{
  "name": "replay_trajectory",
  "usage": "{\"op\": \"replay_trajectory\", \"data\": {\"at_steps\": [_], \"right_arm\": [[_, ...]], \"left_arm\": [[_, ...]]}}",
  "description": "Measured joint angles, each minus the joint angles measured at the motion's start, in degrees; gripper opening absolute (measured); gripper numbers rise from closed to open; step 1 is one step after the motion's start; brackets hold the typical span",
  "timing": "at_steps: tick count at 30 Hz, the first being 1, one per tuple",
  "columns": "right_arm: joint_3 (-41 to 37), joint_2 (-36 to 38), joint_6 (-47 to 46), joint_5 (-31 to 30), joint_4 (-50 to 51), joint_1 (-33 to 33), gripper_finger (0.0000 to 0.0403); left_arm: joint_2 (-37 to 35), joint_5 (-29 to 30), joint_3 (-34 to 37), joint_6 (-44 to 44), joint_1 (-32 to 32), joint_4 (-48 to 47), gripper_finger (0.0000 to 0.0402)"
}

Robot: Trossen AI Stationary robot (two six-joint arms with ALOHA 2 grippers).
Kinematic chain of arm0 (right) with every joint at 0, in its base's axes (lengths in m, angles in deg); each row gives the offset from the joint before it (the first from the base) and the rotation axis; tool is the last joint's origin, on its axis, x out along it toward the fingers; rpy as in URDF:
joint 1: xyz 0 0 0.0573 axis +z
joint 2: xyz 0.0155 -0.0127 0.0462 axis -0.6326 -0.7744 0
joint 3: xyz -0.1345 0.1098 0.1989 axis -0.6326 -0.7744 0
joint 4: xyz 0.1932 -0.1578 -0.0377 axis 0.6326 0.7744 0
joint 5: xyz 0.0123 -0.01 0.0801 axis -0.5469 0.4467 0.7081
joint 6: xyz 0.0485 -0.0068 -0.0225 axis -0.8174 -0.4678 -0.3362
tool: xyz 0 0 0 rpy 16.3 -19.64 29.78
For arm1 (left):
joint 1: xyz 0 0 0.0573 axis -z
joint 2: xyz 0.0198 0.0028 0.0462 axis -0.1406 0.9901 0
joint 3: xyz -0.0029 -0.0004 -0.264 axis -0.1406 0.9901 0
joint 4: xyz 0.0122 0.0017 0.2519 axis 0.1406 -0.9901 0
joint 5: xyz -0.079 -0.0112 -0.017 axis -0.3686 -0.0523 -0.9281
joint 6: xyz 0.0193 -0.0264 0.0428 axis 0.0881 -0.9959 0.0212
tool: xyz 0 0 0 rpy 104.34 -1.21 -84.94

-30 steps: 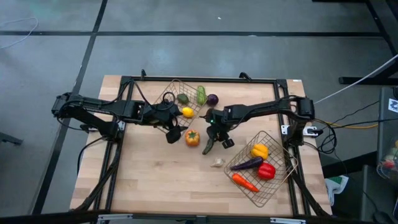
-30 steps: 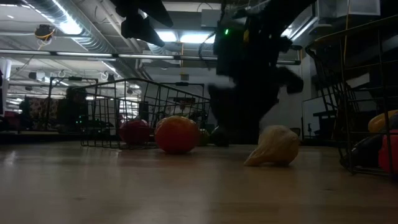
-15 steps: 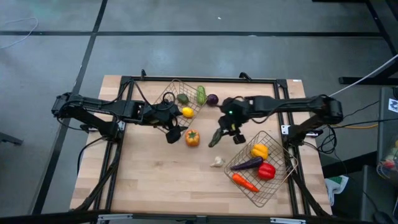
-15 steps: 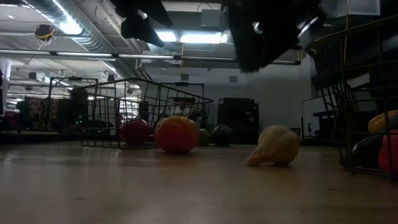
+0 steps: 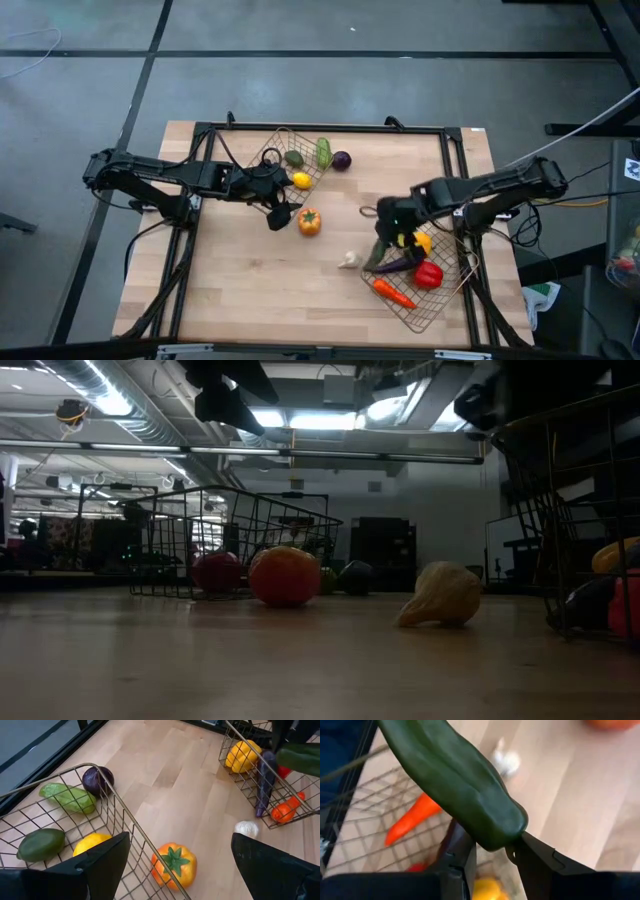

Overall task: Sort produce into baskets
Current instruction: Put the green chili pepper into the bottom basket

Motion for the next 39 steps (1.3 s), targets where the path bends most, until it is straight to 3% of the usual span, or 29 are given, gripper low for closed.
{"op": "replay_trajectory", "data": {"at_steps": [7,14,20,34,39], "right_arm": [[-0.4,0.0,-8.2,-1.4,6.3,7.4,0.0120],[-6.0,-0.1,-15.3,-2.9,10.3,11.3,0.0120],[-9.6,-0.2,-16.9,-3.0,10.1,11.2,0.0120],[-9.7,-0.2,-17.0,-4.9,9.6,11.1,0.0120],[-9.7,-0.2,-17.4,-4.9,9.6,11.1,0.0152]], "left_arm": [[0.0,0.0,0.0,0.0,0.0,0.0,0.0343],[0.0,0.0,0.0,0.0,0.0,0.0,0.0343],[0.0,0.0,0.0,0.0,0.0,0.0,0.0343],[0.0,0.0,0.0,0.0,0.0,0.0,0.0343],[0.0,0.0,0.0,0.0,0.0,0.0,0.0343]]}}
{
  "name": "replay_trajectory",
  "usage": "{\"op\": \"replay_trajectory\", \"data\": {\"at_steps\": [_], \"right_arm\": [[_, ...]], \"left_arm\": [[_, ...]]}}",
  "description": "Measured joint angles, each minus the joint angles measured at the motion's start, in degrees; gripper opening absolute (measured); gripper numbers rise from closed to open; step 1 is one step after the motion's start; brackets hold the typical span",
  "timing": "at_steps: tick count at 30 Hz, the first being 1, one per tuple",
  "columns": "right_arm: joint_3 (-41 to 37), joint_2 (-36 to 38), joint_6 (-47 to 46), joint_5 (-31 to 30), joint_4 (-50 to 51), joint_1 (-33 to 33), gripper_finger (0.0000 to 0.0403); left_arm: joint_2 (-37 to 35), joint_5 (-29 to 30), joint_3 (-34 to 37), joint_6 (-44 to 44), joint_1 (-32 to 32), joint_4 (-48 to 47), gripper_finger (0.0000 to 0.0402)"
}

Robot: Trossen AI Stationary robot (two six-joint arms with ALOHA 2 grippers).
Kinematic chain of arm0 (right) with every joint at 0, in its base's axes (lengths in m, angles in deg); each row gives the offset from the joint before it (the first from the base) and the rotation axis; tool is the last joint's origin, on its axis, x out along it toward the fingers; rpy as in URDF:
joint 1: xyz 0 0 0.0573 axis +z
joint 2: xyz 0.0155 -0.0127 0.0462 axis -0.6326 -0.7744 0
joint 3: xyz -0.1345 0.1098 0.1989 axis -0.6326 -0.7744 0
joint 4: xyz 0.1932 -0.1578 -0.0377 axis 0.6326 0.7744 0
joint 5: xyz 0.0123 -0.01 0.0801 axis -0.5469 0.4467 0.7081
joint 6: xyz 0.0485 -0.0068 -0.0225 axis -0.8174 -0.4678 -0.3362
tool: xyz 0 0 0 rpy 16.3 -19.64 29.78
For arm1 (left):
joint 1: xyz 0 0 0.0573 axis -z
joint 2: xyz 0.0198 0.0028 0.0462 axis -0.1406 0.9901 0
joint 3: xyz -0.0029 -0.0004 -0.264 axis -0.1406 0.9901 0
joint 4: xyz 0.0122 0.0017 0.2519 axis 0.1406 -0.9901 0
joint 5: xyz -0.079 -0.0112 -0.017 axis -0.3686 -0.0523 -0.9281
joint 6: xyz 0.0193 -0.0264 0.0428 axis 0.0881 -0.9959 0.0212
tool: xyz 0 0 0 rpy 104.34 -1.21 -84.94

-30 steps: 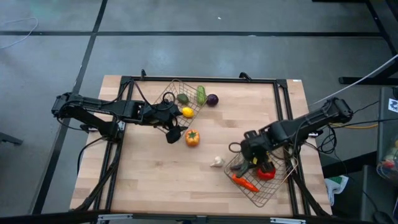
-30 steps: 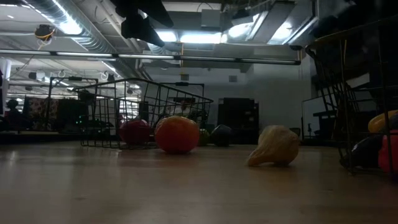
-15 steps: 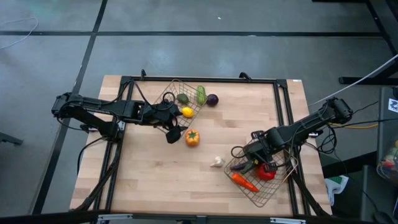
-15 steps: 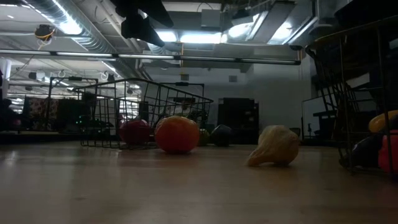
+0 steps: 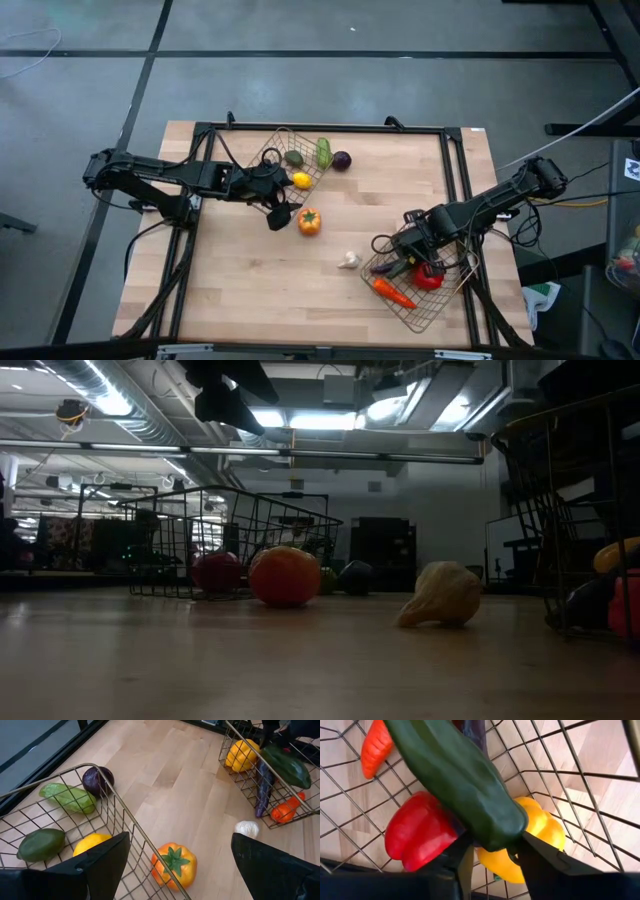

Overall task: Sort produce into baskets
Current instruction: Put the green chili pepper into the bottom basket, then put the orange bell pepper into the wire basket

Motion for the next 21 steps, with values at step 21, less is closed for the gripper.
{"op": "replay_trajectory", "data": {"at_steps": [21], "right_arm": [[1.1,0.0,0.0,0.1,0.9,0.0,0.0291]], "left_arm": [[0.0,0.0,0.0,0.0,0.0,0.0,0.0343]]}}
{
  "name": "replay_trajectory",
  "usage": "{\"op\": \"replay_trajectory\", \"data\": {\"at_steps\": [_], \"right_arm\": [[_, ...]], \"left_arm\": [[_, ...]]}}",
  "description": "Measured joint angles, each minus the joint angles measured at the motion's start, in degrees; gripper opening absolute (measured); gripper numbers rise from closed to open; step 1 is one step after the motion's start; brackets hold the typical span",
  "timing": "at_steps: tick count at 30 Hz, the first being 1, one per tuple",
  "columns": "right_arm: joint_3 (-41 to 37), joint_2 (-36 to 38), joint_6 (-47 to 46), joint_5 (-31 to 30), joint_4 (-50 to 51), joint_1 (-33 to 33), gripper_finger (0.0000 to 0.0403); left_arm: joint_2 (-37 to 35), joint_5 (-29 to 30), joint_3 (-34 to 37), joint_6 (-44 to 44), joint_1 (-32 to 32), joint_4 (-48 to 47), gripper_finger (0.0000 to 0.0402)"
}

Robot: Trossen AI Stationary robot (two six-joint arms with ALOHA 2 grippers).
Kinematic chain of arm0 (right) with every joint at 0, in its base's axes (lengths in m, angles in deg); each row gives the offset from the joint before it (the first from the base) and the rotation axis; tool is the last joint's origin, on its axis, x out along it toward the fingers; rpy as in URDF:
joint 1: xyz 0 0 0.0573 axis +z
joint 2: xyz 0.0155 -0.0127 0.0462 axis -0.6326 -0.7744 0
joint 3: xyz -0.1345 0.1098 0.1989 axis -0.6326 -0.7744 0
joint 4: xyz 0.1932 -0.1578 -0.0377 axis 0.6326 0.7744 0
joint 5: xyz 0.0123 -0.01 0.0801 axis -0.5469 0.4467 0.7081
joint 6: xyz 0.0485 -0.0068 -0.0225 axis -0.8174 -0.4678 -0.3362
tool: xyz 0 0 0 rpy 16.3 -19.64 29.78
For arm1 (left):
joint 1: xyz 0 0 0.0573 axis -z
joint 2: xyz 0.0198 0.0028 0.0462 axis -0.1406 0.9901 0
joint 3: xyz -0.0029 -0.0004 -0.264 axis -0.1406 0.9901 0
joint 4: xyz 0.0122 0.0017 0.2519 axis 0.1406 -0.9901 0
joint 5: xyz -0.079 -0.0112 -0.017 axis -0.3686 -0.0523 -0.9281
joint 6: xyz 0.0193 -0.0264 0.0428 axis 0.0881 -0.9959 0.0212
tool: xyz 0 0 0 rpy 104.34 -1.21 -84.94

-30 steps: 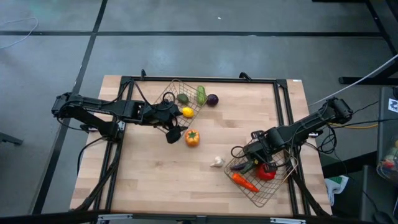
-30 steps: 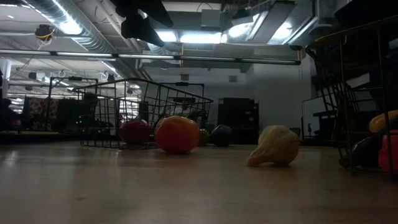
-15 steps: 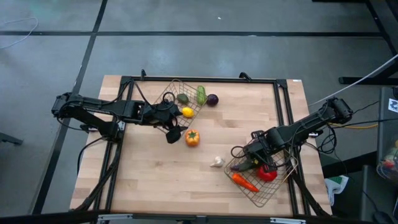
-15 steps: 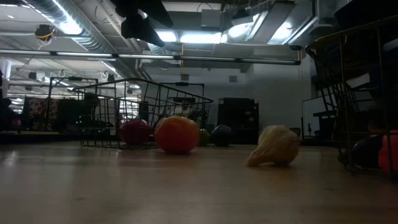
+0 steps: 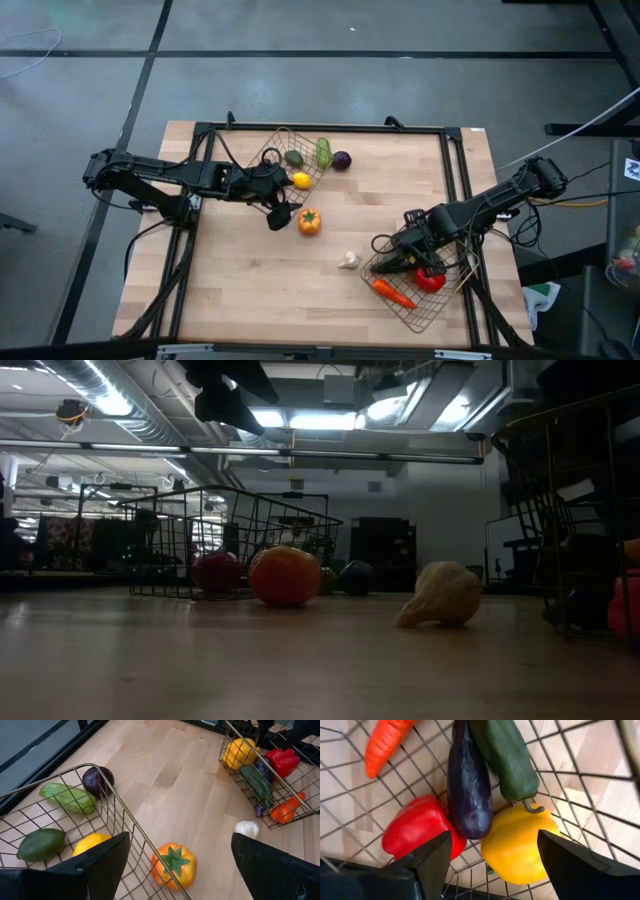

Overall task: Sort produce into baskets
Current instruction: Put the orange bell pepper into the wire basket

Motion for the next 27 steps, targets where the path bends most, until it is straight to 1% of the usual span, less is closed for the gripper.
{"op": "replay_trajectory", "data": {"at_steps": [4,9,16,21,27], "right_arm": [[2.6,0.0,0.0,-0.2,1.6,0.0,0.0291],[6.2,0.0,0.0,-2.1,2.5,0.0,0.0291],[10.7,0.0,0.9,-6.8,2.6,0.0,0.0291],[12.0,0.0,0.9,-8.6,2.5,0.0,0.0291],[12.1,0.0,0.9,-8.7,2.5,0.0,0.0291]], "left_arm": [[0.0,0.0,0.0,0.0,0.0,0.0,0.0343],[0.0,0.0,0.0,0.0,0.0,0.1,0.0343],[0.0,0.0,0.0,0.0,0.0,0.1,0.0343],[0.0,0.0,0.0,0.0,0.0,0.1,0.0343],[0.0,0.0,0.0,0.0,0.0,0.5,0.0343]]}}
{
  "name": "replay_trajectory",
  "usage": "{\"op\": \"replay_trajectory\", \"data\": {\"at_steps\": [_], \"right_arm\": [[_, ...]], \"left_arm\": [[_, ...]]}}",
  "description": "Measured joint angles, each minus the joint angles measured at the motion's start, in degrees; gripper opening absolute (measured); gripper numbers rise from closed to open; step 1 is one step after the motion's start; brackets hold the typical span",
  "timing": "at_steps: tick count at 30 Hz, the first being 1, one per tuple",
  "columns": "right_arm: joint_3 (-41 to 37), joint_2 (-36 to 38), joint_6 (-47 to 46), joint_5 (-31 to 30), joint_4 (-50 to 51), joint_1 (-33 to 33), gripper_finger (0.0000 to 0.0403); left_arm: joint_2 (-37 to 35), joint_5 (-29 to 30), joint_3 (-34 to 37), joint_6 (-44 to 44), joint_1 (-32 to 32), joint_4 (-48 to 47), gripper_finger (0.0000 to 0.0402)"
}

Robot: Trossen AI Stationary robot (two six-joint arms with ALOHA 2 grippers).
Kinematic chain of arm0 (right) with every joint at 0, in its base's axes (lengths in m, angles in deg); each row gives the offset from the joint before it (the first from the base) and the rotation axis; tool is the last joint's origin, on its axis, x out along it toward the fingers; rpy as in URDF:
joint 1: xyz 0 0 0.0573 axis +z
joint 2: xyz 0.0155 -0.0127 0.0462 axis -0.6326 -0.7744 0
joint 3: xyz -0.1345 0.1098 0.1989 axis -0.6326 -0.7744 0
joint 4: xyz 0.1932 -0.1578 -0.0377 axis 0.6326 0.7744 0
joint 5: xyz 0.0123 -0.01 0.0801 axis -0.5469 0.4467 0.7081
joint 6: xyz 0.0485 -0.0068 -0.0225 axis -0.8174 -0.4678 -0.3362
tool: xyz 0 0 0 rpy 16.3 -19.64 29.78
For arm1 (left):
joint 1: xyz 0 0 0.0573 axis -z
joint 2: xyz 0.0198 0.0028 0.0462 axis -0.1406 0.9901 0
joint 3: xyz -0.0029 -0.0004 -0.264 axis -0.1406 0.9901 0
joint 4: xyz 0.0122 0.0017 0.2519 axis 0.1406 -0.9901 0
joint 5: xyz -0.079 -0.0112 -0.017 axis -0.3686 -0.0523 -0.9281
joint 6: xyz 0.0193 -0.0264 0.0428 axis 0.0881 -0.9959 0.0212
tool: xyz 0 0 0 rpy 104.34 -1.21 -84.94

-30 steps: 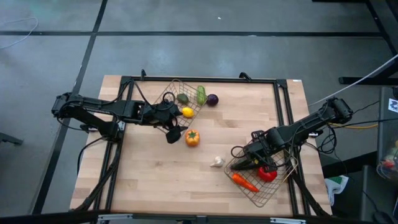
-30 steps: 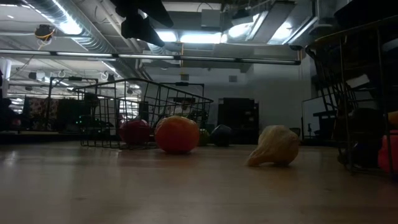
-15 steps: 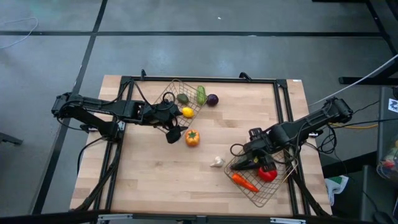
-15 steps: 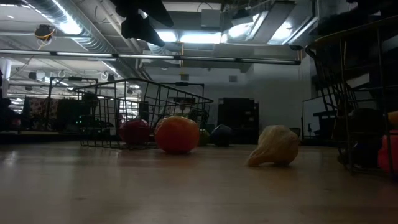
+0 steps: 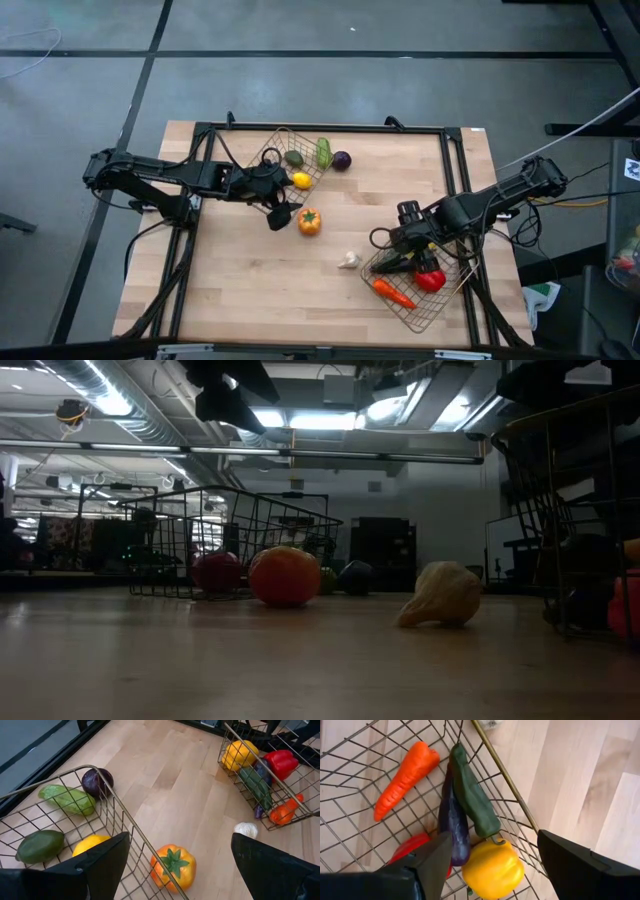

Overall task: Sort produce into baskets
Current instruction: Put the orange bell pepper into the wire basket

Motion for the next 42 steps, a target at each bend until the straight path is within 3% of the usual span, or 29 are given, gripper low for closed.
{"op": "replay_trajectory", "data": {"at_steps": [5,11,22,27,31,38,42], "right_arm": [[0.0,0.0,1.1,0.0,0.0,0.0,0.0291],[0.0,0.0,1.9,0.0,-0.1,0.0,0.0291],[0.0,0.0,3.0,0.0,-0.5,0.0,0.0291],[0.0,0.0,3.0,0.0,-0.6,0.0,0.0291],[0.0,0.0,3.0,-0.1,-0.6,0.0,0.0291],[0.0,0.0,3.0,-0.1,-0.7,0.0,0.0291],[0.0,0.0,3.0,-0.2,-0.9,0.0,0.0291]], "left_arm": [[0.0,0.0,0.0,2.9,0.0,0.2,0.0351],[0.2,0.3,0.0,4.7,0.0,5.6,0.0396],[3.8,1.5,0.0,5.4,-0.2,15.6,0.0397],[5.4,1.0,0.0,13.7,0.4,19.9,0.0396],[7.0,-3.6,0.0,20.7,0.7,24.0,0.0399],[11.5,-6.4,-3.4,27.4,0.7,19.8,0.0400],[15.6,-6.4,-8.6,31.7,0.7,11.8,0.0400]]}}
